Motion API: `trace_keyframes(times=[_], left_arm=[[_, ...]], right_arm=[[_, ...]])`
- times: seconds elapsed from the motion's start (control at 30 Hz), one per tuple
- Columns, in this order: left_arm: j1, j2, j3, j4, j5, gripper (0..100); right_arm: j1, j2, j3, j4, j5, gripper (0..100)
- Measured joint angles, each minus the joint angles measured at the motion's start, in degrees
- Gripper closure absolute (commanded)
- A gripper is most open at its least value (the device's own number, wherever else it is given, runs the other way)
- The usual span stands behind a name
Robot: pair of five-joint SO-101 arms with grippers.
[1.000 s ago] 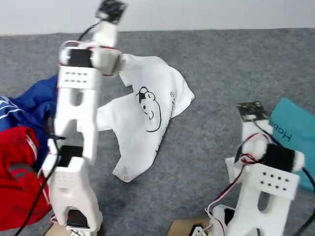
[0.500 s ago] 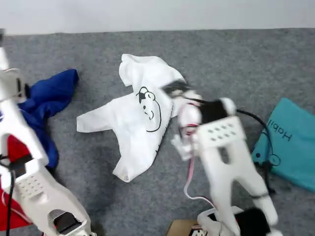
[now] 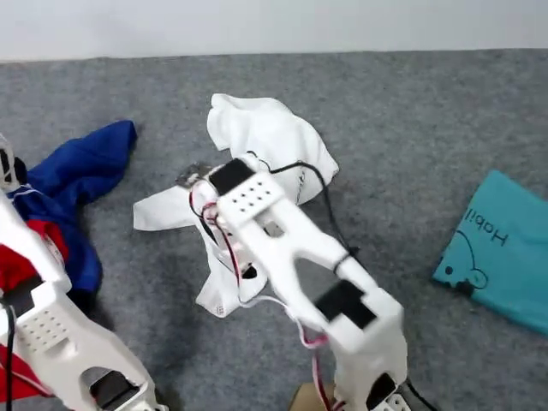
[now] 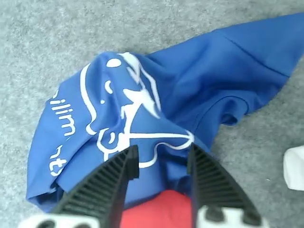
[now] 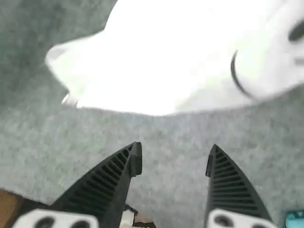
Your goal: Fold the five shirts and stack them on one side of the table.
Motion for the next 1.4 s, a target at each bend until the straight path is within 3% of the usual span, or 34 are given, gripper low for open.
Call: trace_keyframes(times=[0.2,0.37,0.6,0.8,0.9,1.1,1.23,1.4], left_arm=[[-2.02,0.0,0.0,0.0,0.0,83],[-2.29,0.0,0.0,0.44,0.0,83],[-2.37,0.0,0.09,1.05,0.0,83],[-1.67,0.0,0.09,1.05,0.0,83],[-1.23,0.0,0.09,1.05,0.0,83],[0.26,0.0,3.16,1.05,0.0,83],[0.44,0.0,3.78,1.05,0.0,83],[0.44,0.0,3.78,1.05,0.0,83]], right_arm=[[0.44,13.54,-11.16,0.0,0.0,78.6],[4.75,17.93,-15.47,0.0,0.0,99.0],[12.75,18.2,-16.26,0.0,0.0,98.8],[18.64,16.97,-16.26,0.0,6.07,98.7],[18.46,13.71,-16.26,0.0,6.33,94.9],[11.6,8.97,-16.26,0.0,1.05,69.9],[8.97,8.7,-16.26,0.0,-6.07,68.5],[7.47,13.71,-16.26,0.0,-7.38,68.5]])
